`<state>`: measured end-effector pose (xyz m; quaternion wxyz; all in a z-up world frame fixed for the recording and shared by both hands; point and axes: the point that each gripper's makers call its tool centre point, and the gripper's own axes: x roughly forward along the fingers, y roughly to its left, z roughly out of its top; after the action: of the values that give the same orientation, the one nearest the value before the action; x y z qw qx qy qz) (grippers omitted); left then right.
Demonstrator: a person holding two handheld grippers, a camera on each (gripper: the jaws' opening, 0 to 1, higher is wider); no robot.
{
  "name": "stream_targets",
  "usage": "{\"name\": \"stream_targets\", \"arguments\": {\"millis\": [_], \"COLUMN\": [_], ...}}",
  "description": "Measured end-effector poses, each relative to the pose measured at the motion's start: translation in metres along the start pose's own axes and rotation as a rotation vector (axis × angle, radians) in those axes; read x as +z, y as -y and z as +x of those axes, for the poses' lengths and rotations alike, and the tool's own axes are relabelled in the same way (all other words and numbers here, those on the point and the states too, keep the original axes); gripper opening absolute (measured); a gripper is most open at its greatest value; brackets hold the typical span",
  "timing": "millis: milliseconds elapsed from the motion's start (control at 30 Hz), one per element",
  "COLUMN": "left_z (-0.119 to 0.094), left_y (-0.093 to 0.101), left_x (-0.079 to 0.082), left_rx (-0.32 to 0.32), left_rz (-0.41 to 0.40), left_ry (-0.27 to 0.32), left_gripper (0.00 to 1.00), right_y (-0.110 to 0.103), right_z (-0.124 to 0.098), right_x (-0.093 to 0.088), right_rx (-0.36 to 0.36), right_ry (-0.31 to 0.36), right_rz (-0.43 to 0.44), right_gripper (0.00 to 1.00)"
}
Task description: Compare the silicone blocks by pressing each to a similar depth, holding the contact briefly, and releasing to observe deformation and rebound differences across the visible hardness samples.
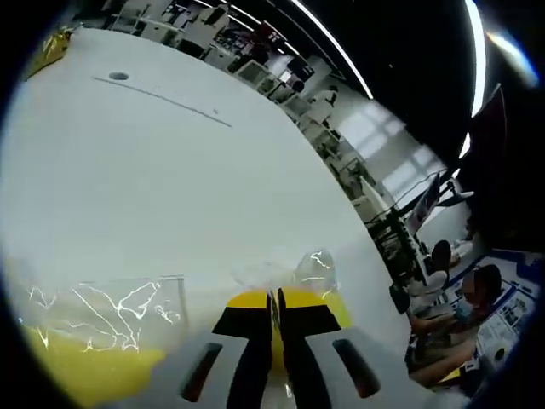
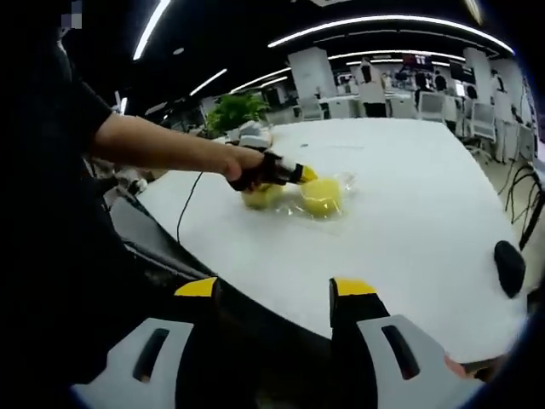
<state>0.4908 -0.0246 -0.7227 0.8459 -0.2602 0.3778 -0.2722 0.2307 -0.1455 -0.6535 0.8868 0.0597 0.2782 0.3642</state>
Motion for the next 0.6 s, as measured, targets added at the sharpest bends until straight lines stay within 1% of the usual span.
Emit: {"name": "stream_targets", "arguments": {"millis": [33, 100, 167, 267, 367, 433, 467, 500, 567, 600], "left_z": [0.000, -0.002, -0.005, -0.013, -0.022, -0.029, -0.032, -0.036, -0.044, -0.044], "left_y": [0.000, 0.000, -0.001, -0.004, -0.005, -0.004, -0.001, -0.003, -0.001, -0.007], "left_x": [0.000, -0.001, -0.001, -0.002, 0.001, 0.003, 0.005, 0.007, 0.005, 0.008], "left_rx": [-0.001, -0.003, -0.005, 0.000, -0.003, -0.011, -0.028, -0.013, -0.016, -0.020], "left_rz": [0.010, 0.038, 0.069, 0.089, 0.124, 0.177, 0.223, 0.255, 0.273, 0.278], "left_ry": [-0.006, -0.022, -0.035, -0.060, -0.061, -0.052, -0.048, -0.042, -0.048, -0.046], "left_gripper": [0.01, 0.02, 0.04, 0.09, 0.13, 0.16, 0.17, 0.19, 0.22, 0.22], "right_y": [0.004, 0.007, 0.004, -0.004, -0.008, -0.009, -0.010, -0.010, -0.012, -0.012], "right_z": [0.008, 0.019, 0.026, 0.030, 0.033, 0.036, 0.037, 0.038, 0.039, 0.041], "right_x": [-0.003, -0.001, 0.002, 0.010, 0.010, 0.007, 0.007, 0.006, 0.007, 0.008], "right_rx": [-0.001, 0.004, 0.008, 0.029, 0.041, 0.047, 0.047, 0.048, 0.051, 0.049], "right_ry": [-0.018, -0.020, -0.018, 0.000, -0.009, -0.026, -0.034, -0.041, -0.040, -0.040], "right_rz": [0.018, 0.023, 0.013, 0.000, -0.009, -0.017, -0.016, -0.014, -0.019, -0.023], "right_gripper": [0.46, 0.44, 0.44, 0.43, 0.43, 0.42, 0.42, 0.42, 0.41, 0.41]}}
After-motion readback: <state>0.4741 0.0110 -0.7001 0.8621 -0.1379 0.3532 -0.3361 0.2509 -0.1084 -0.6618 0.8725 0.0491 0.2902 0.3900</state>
